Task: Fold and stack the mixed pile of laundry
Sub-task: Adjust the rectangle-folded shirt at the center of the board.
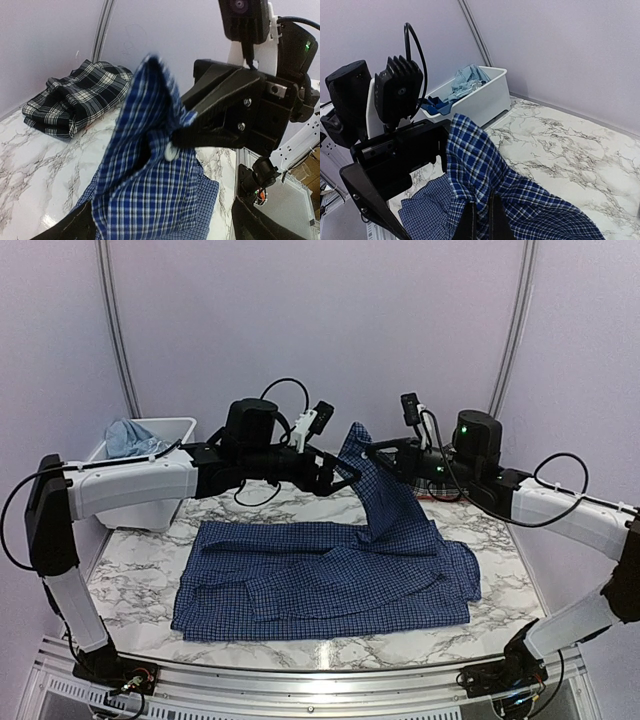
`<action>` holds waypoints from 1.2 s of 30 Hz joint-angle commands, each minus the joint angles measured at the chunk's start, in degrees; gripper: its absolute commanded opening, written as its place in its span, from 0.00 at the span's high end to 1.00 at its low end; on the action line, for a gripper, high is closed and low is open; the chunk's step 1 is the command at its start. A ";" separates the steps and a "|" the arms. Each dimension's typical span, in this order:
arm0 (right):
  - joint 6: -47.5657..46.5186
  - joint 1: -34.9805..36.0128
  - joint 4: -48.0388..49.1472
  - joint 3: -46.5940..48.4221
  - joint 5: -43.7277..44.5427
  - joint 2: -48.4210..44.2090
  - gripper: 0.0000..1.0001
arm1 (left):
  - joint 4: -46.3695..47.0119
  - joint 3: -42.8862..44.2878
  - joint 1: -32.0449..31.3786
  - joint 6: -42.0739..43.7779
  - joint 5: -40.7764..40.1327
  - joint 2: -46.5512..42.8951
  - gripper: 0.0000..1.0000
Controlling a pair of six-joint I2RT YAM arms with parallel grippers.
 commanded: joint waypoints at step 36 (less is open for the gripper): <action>-7.78 -12.88 -29.46 2.69 3.23 -13.58 0.36 | -46.50 8.55 -36.40 39.38 -26.63 -8.53 1.00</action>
